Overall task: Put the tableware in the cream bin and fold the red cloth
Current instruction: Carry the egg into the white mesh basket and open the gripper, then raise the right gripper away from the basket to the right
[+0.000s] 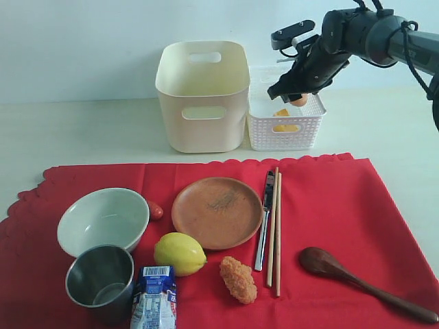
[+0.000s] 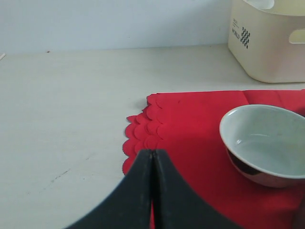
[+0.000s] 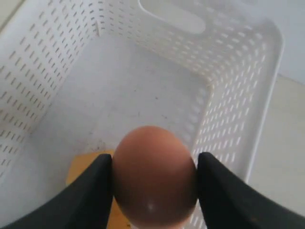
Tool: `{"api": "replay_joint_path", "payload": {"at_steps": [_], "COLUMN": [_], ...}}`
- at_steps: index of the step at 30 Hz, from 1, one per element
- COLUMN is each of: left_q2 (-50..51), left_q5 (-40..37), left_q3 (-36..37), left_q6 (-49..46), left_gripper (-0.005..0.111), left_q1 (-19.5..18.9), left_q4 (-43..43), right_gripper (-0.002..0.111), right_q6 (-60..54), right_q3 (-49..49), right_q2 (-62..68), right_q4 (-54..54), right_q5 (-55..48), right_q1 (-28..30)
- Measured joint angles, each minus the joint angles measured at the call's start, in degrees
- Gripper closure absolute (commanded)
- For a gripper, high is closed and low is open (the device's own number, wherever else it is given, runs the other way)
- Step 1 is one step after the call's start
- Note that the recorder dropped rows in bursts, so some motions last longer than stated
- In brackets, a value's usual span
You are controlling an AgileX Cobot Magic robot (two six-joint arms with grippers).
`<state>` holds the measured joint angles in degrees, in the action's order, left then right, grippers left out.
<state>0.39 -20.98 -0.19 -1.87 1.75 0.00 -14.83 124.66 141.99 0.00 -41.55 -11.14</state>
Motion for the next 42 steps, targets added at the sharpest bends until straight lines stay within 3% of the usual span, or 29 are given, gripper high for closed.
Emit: {"api": "replay_joint_path", "payload": {"at_steps": [6, 25, 33, 38, 42], "left_q2": [0.0, 0.0, 0.0, 0.0, 0.0], "left_q5": [0.0, 0.0, 0.0, 0.0, 0.0], "left_q3": [0.0, 0.0, 0.0, 0.0, 0.0], "left_q6": [0.0, 0.0, 0.0, 0.0, 0.0], "left_gripper": [0.107, 0.107, 0.107, 0.107, 0.107], "left_q1": [0.0, 0.0, 0.0, 0.0, 0.0], "left_q4": [0.0, 0.0, 0.0, 0.0, 0.0], "right_gripper": [0.068, 0.067, 0.035, 0.038, 0.054], "right_q6": [0.0, 0.0, 0.0, 0.0, 0.0], "right_q3": [0.0, 0.0, 0.13, 0.87, 1.12], "right_q2": [0.0, 0.0, 0.0, -1.3, -5.24], "right_q4": [0.0, -0.39, -0.39, -0.9, -1.03], "right_q5": [0.12, -5.47, -6.42, -10.08, -12.67], "right_q1": [0.0, 0.0, 0.0, 0.0, 0.0]}}
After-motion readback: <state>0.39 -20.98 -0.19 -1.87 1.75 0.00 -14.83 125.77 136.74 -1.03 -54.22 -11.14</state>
